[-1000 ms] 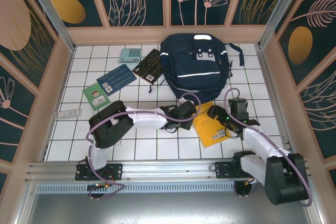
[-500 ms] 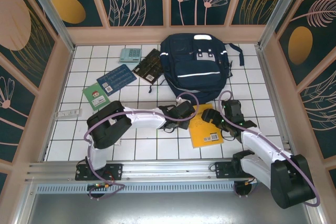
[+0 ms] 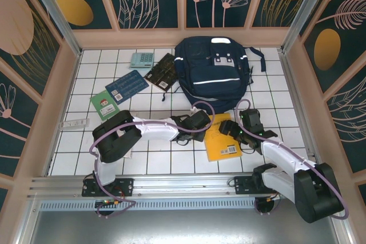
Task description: Pack books, pencil case, and school supplies into a backpack
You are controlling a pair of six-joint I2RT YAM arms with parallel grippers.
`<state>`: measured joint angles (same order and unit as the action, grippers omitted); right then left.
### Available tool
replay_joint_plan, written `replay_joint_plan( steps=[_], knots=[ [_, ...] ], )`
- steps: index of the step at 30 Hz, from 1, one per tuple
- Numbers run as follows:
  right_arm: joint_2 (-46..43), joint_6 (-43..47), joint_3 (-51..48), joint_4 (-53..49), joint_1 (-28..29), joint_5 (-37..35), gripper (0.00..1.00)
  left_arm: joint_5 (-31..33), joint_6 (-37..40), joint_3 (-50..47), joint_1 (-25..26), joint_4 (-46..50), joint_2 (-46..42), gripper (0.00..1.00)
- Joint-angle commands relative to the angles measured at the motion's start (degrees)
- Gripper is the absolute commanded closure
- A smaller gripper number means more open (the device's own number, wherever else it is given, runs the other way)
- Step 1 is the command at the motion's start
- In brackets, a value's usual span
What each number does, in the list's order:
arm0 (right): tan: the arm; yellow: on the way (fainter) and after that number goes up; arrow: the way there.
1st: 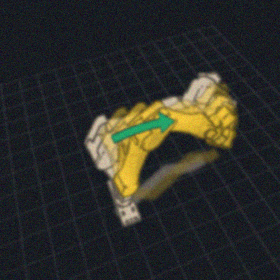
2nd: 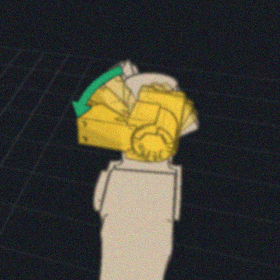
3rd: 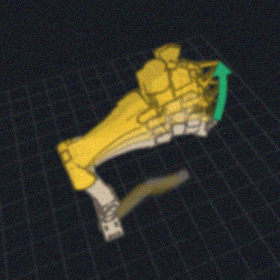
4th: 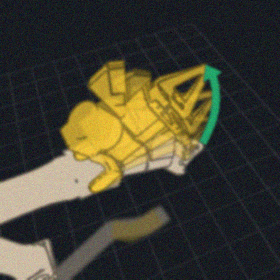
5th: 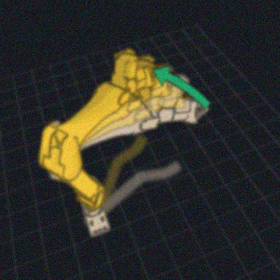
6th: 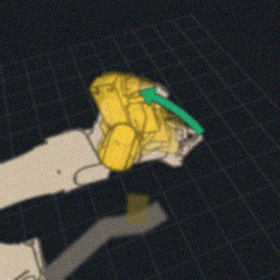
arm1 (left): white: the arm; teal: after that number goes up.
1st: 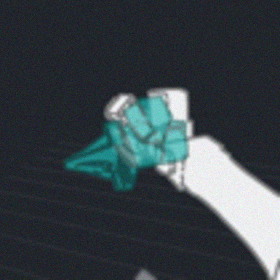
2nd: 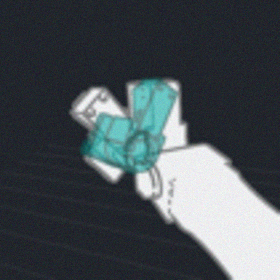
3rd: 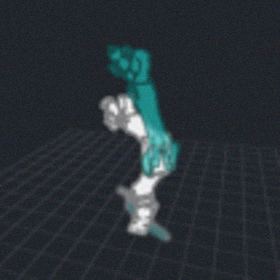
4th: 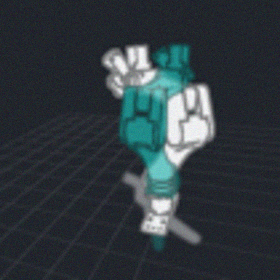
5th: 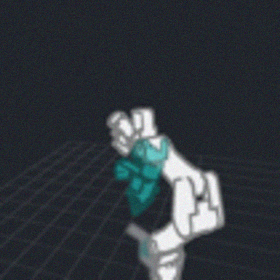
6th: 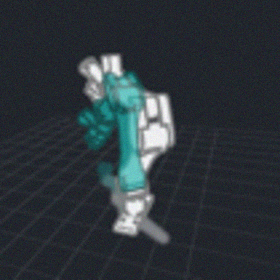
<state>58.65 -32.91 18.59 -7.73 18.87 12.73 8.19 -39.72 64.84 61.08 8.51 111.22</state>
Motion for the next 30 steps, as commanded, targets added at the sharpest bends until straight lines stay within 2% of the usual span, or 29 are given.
replay_joint_plan(
  steps=[1,7,11,21,27,30],
  knots=[
    [-2.2,0.3,-2.4,4.0,0.8,12.1,0.20,-3.7,-0.3,0.7,0.8,2.7,5.7,1.00],
    [-7.0,-2.6,-4.4,11.7,0.7,20.2,0.27,-3.8,-0.5,0.0,0.8,2.4,5.5,1.00],
    [-8.3,-4.8,-4.6,14.9,0.6,22.7,0.32,-3.8,-0.8,-0.6,0.8,2.1,5.1,1.00],
    [-13.2,-7.3,-4.7,16.0,-0.2,22.4,0.38,-3.8,-1.1,-1.3,0.8,1.6,5.0,1.00],
    [-11.2,-4.3,-3.2,8.6,-0.2,18.1,0.59,-3.2,-1.1,-1.5,0.7,1.8,4.5,1.00],
    [-11.6,-2.3,-1.6,4.7,-0.2,16.4,0.83,-2.8,-1.3,-1.5,0.7,1.8,4.1,1.00]
  ],
)
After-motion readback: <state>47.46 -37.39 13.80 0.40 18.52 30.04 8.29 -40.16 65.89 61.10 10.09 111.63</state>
